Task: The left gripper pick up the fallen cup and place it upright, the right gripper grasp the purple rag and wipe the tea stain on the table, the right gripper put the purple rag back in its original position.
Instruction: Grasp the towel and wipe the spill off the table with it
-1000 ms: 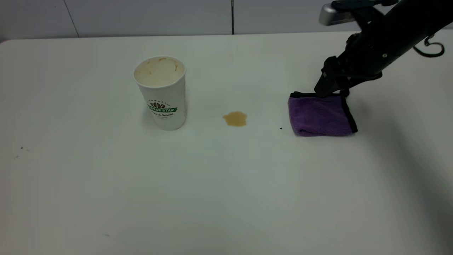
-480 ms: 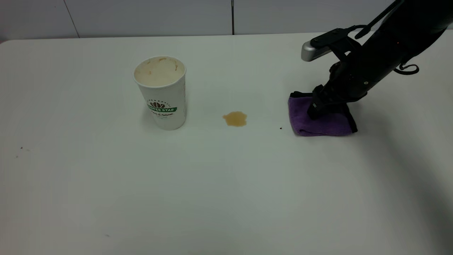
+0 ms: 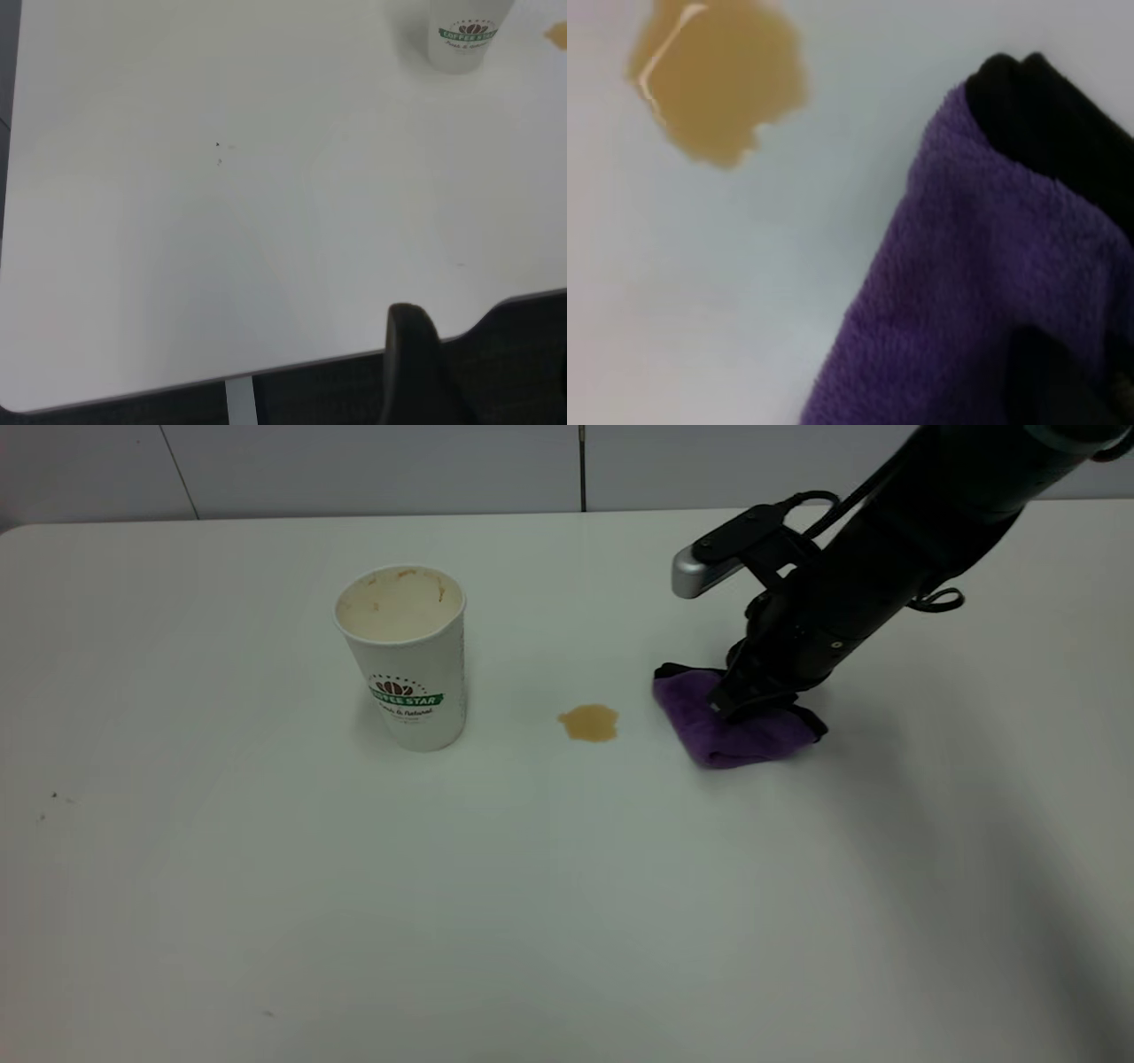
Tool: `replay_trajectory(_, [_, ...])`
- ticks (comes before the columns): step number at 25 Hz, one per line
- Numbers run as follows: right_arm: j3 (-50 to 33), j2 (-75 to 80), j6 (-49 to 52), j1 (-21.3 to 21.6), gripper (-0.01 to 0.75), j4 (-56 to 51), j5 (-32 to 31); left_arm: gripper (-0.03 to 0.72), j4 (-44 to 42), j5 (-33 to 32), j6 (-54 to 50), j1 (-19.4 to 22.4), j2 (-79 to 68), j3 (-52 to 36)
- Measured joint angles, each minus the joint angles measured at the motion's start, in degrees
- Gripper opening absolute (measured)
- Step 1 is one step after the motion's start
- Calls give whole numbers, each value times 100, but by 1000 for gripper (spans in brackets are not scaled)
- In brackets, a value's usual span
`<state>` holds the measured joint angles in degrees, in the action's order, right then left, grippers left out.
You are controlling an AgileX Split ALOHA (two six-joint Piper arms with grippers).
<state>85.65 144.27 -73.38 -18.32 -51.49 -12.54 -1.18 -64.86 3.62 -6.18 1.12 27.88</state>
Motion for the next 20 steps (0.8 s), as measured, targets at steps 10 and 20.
replay_trajectory(10, [1573,795,-5,-486,49,-229,-505,429,0,0,-6,0,0,0])
replay_trajectory(20, [1882,936,38,-740,49,363,-2537,429,0,0,-11,0,0,0])
